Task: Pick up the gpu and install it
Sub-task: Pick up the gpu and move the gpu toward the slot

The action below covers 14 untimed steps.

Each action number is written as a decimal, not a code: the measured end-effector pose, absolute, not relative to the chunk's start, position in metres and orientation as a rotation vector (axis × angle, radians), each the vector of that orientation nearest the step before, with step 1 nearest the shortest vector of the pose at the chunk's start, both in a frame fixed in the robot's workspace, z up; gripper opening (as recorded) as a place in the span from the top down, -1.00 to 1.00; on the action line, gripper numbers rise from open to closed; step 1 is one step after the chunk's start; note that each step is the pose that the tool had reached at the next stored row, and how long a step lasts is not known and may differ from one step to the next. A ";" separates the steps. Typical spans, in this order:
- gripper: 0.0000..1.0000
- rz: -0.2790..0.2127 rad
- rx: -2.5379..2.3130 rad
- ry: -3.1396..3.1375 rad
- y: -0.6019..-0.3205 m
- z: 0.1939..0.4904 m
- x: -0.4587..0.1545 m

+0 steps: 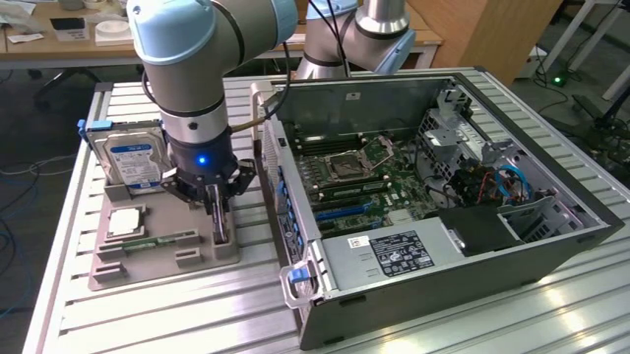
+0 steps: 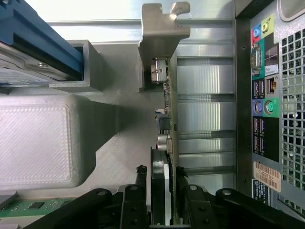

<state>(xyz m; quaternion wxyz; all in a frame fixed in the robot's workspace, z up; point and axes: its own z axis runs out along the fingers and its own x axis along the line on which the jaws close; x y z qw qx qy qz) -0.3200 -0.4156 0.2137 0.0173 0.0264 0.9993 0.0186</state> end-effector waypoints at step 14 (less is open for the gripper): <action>0.44 0.057 0.082 3.106 -0.416 0.214 -0.320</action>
